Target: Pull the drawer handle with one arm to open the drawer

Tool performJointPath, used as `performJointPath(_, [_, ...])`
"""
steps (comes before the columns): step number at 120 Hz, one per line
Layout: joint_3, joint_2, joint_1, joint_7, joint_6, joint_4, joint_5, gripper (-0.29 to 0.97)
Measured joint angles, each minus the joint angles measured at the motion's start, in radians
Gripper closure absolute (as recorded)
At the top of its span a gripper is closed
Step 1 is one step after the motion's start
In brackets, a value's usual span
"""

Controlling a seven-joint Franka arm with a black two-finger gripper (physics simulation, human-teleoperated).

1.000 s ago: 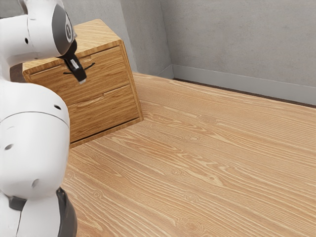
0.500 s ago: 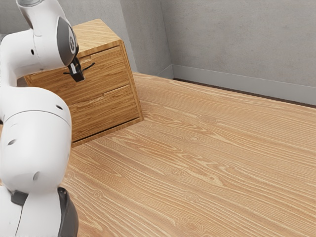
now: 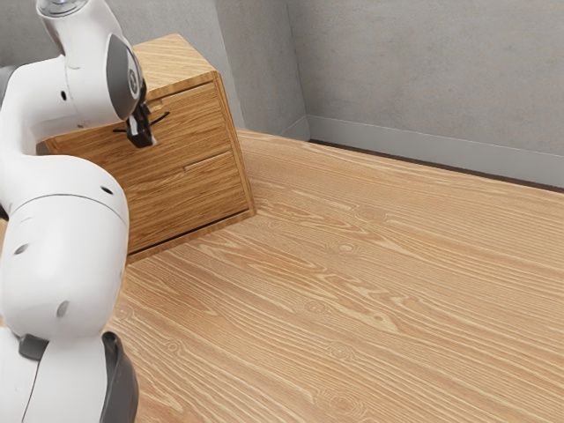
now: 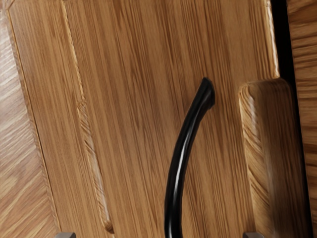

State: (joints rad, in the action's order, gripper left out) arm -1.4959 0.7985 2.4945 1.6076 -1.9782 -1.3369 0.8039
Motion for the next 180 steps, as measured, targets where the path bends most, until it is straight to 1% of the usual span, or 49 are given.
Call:
performJointPath(16, [-0.005, -0.001, 0.008, -0.007, 0.007, 0.000, -0.002, 0.29])
performJointPath(34, [-0.008, -0.001, 0.013, -0.015, 0.012, -0.004, -0.002, 0.34])
performJointPath(69, [-0.006, -0.002, 0.019, -0.029, 0.018, -0.003, -0.003, 0.54])
performJointPath(90, [-0.006, -0.002, 0.017, -0.037, 0.020, -0.005, -0.003, 0.61])
performJointPath(119, [-0.004, -0.003, -0.003, -0.043, 0.021, -0.010, -0.003, 0.64])
performJointPath(142, [0.003, -0.004, -0.022, -0.045, 0.026, -0.020, -0.004, 0.63])
performJointPath(158, [0.026, -0.004, -0.049, -0.046, 0.032, -0.052, -0.005, 0.61])
performJointPath(180, [0.044, -0.003, -0.064, -0.047, 0.037, -0.059, -0.006, 0.61])
